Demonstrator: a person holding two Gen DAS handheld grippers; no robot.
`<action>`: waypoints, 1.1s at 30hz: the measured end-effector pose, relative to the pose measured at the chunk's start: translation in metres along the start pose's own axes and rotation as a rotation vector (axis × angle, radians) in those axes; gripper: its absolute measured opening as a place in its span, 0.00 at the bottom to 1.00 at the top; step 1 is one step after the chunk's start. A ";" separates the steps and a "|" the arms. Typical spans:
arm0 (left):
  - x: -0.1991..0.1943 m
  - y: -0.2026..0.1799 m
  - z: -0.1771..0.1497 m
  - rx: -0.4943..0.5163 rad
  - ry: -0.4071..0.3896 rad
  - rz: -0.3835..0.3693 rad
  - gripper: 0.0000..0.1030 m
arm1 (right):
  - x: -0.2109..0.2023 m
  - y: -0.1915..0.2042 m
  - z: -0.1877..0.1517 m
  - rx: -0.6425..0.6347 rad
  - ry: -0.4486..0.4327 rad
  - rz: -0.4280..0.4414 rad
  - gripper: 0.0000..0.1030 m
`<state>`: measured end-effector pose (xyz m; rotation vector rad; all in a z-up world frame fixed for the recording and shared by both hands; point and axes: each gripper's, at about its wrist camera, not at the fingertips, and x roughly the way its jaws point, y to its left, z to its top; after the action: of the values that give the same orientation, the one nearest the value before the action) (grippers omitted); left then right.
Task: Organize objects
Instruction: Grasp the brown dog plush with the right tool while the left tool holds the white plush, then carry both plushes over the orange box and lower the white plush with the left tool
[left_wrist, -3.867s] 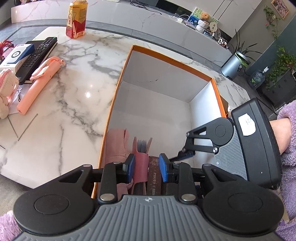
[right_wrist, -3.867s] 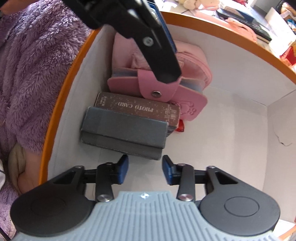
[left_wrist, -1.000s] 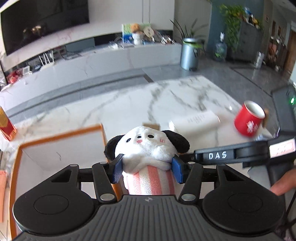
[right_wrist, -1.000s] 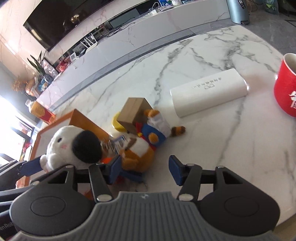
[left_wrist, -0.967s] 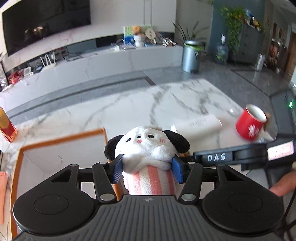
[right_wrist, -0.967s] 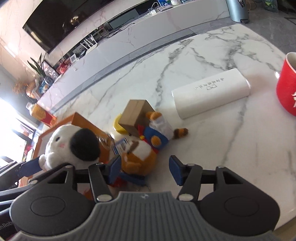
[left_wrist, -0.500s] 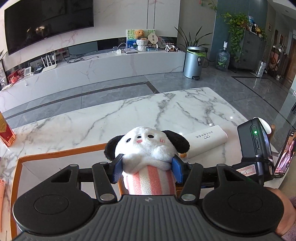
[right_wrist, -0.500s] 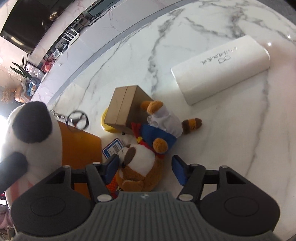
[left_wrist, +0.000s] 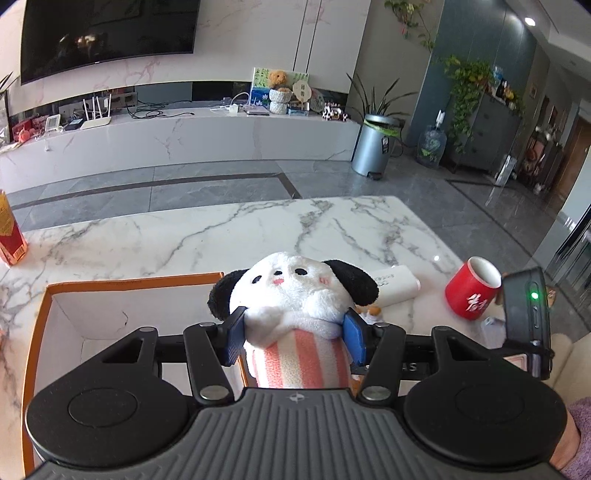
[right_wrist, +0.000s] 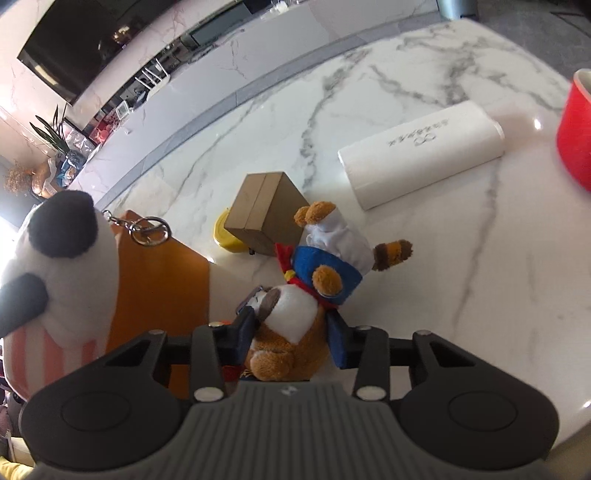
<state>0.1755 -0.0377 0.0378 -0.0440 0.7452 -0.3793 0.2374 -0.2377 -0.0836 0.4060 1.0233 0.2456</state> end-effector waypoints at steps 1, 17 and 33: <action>-0.008 0.002 0.000 -0.013 -0.009 -0.007 0.61 | -0.010 0.001 -0.003 -0.005 -0.018 0.001 0.42; -0.070 0.071 -0.039 -0.288 -0.024 -0.061 0.61 | -0.114 0.098 -0.050 -0.250 -0.181 0.283 0.42; -0.022 0.090 -0.096 -0.333 0.126 0.001 0.61 | -0.092 0.111 -0.063 -0.271 -0.153 0.186 0.42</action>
<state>0.1253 0.0630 -0.0345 -0.3359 0.9270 -0.2549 0.1361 -0.1596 0.0076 0.2691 0.7898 0.5066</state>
